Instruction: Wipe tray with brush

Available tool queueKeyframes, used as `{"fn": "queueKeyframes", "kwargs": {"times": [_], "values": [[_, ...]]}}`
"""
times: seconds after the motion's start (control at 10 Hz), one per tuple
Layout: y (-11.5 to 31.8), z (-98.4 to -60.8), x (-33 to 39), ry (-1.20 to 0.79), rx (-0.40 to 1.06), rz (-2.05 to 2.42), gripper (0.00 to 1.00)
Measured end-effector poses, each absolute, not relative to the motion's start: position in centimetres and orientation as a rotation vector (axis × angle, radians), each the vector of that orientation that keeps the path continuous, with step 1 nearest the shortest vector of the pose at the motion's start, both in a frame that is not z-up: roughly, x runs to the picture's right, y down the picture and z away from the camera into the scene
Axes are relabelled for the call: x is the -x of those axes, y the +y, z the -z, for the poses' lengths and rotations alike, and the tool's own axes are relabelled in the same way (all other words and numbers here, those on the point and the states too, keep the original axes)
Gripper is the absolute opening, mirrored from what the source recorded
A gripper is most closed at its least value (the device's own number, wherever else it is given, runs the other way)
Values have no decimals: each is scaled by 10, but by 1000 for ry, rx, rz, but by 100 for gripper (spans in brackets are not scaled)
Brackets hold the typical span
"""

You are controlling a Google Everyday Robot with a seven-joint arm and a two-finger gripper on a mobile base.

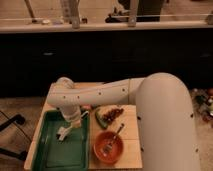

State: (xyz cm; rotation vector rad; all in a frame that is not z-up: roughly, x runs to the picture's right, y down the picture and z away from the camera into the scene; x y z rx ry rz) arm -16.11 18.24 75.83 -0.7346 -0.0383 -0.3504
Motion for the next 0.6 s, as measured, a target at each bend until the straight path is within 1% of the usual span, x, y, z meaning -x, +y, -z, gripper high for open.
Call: {"fn": "queueKeyframes", "kwargs": {"times": [0.3,0.6], "values": [[189,-755,194,-75,731,434,0],[208,-739,198,-103,731,482,0]]}}
